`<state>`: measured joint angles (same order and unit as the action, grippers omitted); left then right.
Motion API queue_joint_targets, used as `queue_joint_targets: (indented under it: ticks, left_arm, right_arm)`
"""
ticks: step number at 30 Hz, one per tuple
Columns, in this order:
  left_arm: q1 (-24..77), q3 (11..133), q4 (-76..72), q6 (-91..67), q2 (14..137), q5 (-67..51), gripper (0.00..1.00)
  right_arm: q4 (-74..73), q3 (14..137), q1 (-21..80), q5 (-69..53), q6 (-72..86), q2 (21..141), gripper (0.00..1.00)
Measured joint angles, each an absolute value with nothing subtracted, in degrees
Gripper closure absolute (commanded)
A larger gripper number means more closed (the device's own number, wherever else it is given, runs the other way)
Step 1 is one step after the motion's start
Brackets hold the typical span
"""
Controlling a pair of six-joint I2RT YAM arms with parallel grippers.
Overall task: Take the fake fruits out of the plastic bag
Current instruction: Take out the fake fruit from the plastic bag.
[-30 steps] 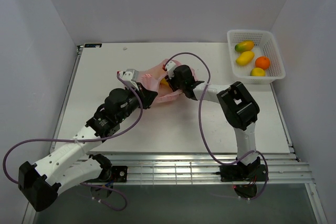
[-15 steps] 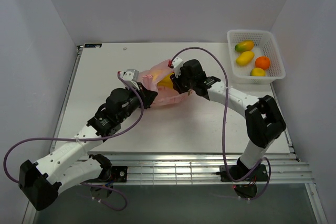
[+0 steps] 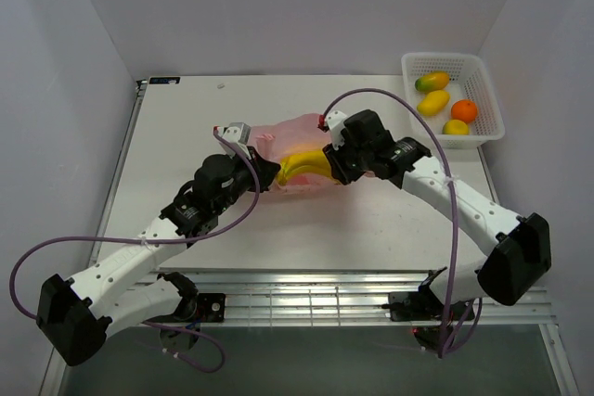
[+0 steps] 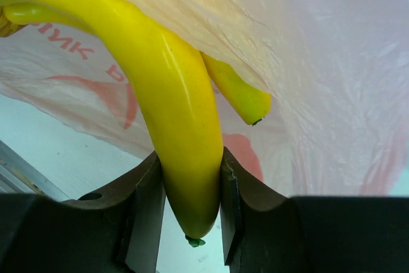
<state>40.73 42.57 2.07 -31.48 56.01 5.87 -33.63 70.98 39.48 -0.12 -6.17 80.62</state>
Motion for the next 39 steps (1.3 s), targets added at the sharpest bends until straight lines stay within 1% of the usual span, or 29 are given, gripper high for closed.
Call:
queue_joint_targets:
  ticks: [6, 9, 12, 15, 23, 27, 30, 36, 39]
  left_arm:
    - [40.73, 42.54, 0.84, -31.51, 56.01, 6.22, 1.0]
    - [40.73, 42.54, 0.82, -31.53, 56.51, 5.98, 1.0]
    - [40.73, 42.54, 0.8, -31.53, 57.08, 5.78, 1.0]
    - [40.73, 42.54, 0.69, -31.53, 57.43, 5.63, 1.0]
    - [40.73, 42.81, -2.94, -31.86, 58.43, 5.82, 1.0]
    - [40.73, 42.94, -3.25, -32.36, 58.72, 6.7, 1.0]
    - [40.73, 43.0, -2.5, -32.86, 59.02, 8.05, 1.0]
    - [40.73, 44.05, 0.49, -33.8, 59.05, 11.51, 1.0]
    - [40.73, 44.64, 1.5, -34.35, 59.05, 12.93, 1.0]
  right_arm:
    - [-35.42, 70.98, 39.42, 5.37, -6.35, 70.39, 0.92]
    - [-31.92, 70.98, 38.83, 6.46, -5.63, 66.83, 0.92]
    - [-26.96, 71.0, 37.36, 6.74, -4.25, 65.82, 0.92]
    - [-23.88, 71.99, 34.5, 1.39, -3.68, 67.31, 0.92]
    - [-15.66, 72.99, 25.69, -29.26, 0.12, 70.26, 0.92]
    - [-12.45, 73.41, 22.74, -40.49, 2.46, 71.16, 0.92]
    - [-14.59, 74.3, 22.46, -42.81, 2.09, 71.29, 0.92]
    - [-25.65, 75.18, 22.46, -39.88, -2.31, 71.22, 0.92]
    - [-29.26, 73.78, 22.17, -41.95, -5.32, 69.93, 0.92]
